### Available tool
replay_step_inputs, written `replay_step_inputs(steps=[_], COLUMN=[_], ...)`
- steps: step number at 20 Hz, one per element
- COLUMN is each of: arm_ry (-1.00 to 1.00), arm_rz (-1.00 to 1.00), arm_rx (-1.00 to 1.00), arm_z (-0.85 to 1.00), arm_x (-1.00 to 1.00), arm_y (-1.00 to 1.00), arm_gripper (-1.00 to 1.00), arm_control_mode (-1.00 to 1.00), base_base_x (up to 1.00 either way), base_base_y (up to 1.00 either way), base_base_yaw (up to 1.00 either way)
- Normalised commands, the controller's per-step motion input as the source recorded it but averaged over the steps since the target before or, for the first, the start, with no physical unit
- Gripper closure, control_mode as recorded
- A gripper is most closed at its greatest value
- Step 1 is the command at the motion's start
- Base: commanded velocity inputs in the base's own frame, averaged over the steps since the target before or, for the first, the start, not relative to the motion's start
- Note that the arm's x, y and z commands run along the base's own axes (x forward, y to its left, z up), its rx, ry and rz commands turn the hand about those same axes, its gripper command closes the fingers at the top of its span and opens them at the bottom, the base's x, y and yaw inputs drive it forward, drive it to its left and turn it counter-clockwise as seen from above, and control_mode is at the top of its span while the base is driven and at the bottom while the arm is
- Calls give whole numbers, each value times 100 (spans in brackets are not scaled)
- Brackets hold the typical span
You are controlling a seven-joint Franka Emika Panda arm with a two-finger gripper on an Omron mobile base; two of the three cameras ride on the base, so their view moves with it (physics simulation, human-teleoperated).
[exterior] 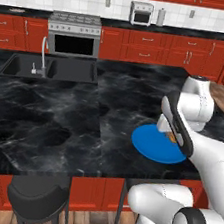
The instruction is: Move the hot dog bun to the plate on the dining table and place the condiment next to that plate. Then navigate to the fridge and take the sausage and place it on the plate as well.
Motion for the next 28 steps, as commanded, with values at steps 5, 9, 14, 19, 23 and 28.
replay_step_inputs(steps=[5,9,14,19,23,28], arm_ry=[19,12,1,0,3,1], arm_rz=[-1,0,1,3,1,3], arm_rx=[6,1,1,1,0,0], arm_z=[-48,-38,-33,-56,-57,-52], arm_x=[51,70,60,35,35,28], arm_y=[-5,-17,-16,-19,-3,-3], arm_gripper=[100,100,100,100,100,100], arm_control_mode=[-100,-100,-100,-100,-100,-100], base_base_x=[0,0,0,0,0,0], base_base_y=[0,0,0,0,0,0], base_base_yaw=[0,0,0,0,0,0])
